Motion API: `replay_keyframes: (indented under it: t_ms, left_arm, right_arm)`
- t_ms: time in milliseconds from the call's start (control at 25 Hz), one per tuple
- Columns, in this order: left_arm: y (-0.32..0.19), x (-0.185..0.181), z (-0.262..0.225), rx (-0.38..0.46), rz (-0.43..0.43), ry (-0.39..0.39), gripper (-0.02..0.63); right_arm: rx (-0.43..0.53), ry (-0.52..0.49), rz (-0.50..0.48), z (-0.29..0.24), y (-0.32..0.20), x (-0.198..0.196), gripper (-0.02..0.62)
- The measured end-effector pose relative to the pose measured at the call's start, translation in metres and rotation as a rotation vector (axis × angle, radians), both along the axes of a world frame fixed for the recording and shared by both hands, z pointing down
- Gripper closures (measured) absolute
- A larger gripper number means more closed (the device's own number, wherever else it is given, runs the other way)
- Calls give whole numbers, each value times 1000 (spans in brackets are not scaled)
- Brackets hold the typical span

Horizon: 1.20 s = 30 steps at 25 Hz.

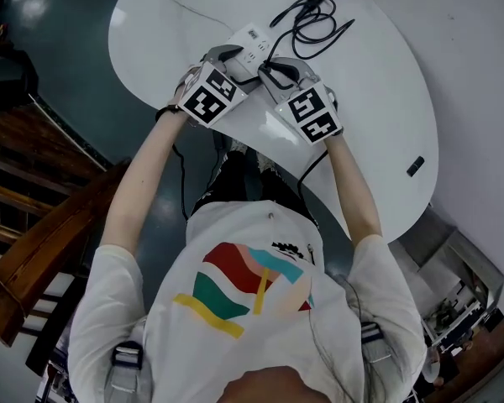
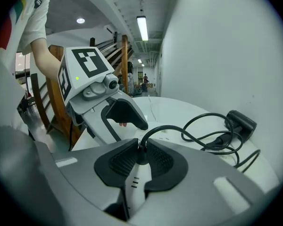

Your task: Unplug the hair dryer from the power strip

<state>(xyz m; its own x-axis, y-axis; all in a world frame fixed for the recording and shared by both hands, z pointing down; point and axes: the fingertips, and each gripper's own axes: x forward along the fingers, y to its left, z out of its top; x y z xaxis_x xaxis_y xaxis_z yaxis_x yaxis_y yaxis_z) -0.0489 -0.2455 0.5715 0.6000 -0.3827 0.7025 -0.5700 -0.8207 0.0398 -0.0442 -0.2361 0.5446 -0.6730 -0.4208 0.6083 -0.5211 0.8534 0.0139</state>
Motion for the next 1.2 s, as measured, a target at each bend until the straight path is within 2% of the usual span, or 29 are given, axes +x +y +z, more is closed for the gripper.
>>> replay_keyframes:
  t_ms: [200, 440, 480, 520, 560, 600, 640, 680, 720, 800, 1000, 1200]
  left_arm:
    - [-2, 1, -2, -14, 15, -12, 291]
    - [0, 1, 1, -52, 24, -63, 291]
    - [1, 1, 2, -58, 33, -73, 291]
    - [3, 1, 2, -62, 44, -81, 291]
    - [4, 1, 2, -64, 55, -88, 291]
    - [5, 1, 2, -65, 64, -93, 291]
    - [3, 0, 0, -65, 69, -96, 291]
    - [1, 0, -1, -66, 67, -98, 291]
    - [2, 1, -1, -72, 63, -97, 291]
    - [7, 1, 1, -84, 57, -94, 291]
    - [4, 1, 0, -76, 59, -91, 291]
    - [3, 2, 0, -76, 62, -96, 291]
  right_arm:
    - [-83, -142, 121, -8, -9, 3, 538]
    - [-105, -162, 122, -4, -8, 3, 543]
    - [-121, -221, 135, -9, -8, 3, 543]
    - [-141, -357, 160, -26, -11, 3, 543]
    - [-142, -555, 195, -62, -20, 2, 541]
    - [-85, -717, 221, -108, -36, 1, 541]
    - [39, -750, 219, -150, -56, -3, 540]
    - [163, -684, 194, -177, -72, -7, 538]
    - [217, -619, 164, -189, -81, -10, 534]
    - [174, -609, 141, -191, -79, -5, 534]
    - [121, -613, 185, -179, -72, 11, 532]
    - [129, -607, 171, -185, -66, 7, 534]
